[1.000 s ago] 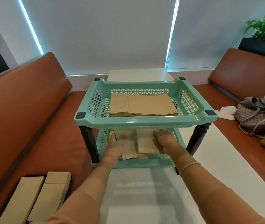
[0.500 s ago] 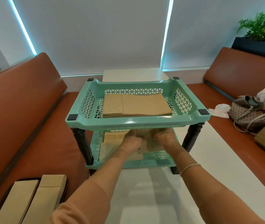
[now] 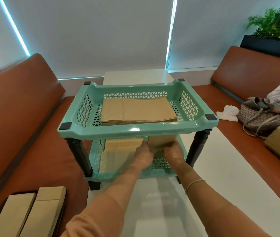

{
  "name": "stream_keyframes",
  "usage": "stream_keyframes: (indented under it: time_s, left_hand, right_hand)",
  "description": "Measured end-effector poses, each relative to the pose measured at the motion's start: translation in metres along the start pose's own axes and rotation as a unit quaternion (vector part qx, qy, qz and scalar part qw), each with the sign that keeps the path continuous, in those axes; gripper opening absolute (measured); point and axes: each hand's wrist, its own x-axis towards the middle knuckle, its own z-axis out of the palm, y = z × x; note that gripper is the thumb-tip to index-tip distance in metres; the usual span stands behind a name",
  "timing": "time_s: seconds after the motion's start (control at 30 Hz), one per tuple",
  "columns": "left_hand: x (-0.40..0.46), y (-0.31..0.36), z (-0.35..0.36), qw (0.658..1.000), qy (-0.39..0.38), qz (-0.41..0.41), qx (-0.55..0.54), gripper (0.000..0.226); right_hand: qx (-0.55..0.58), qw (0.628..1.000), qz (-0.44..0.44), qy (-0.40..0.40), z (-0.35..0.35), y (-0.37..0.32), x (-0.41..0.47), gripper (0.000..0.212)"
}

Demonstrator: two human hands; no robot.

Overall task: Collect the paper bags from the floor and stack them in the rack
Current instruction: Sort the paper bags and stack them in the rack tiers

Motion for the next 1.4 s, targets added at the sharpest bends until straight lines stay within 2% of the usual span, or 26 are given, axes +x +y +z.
stream_keyframes:
  time_s: [0.2,0.33,0.5,0.73,0.83,0.97,1.23,1.4]
  left_hand:
    - [0.0,-0.001,0.004,0.999,-0.011,-0.024,0.025,0.044]
    - [-0.002,0.0,0.006,0.999,0.024,-0.031,0.019,0.038]
    - [0.0,-0.002,0.007,0.995,0.014,-0.036,0.091,0.052]
    - [0.005,0.005,0.005,0.992,0.055,-0.05,0.103,0.039]
    - [0.01,0.002,0.006,0.988,0.064,-0.081,0.111,0.032]
    - [0.012,-0.004,0.009,0.986,0.055,-0.097,0.128,0.028]
    - [0.017,-0.013,0.012,0.985,0.045,-0.087,0.142,0.025]
    - [0.019,-0.015,0.013,0.985,0.041,-0.079,0.149,0.027]
  right_hand:
    - [-0.059,0.998,0.009,-0.031,0.0,0.0,0.003,0.042]
    - [-0.078,0.996,0.011,-0.031,0.001,-0.001,0.003,0.04]
    - [-0.107,0.994,-0.001,-0.024,0.001,0.002,0.002,0.032]
    - [-0.181,0.983,-0.004,-0.017,-0.005,-0.009,0.005,0.036]
    - [-0.234,0.972,-0.032,-0.017,-0.004,-0.008,0.001,0.044]
    - [-0.304,0.948,-0.087,-0.029,-0.005,0.0,-0.002,0.033]
    - [-0.402,0.91,-0.08,-0.062,0.004,0.003,0.006,0.041]
    - [-0.405,0.909,-0.074,-0.06,0.007,0.007,0.005,0.042]
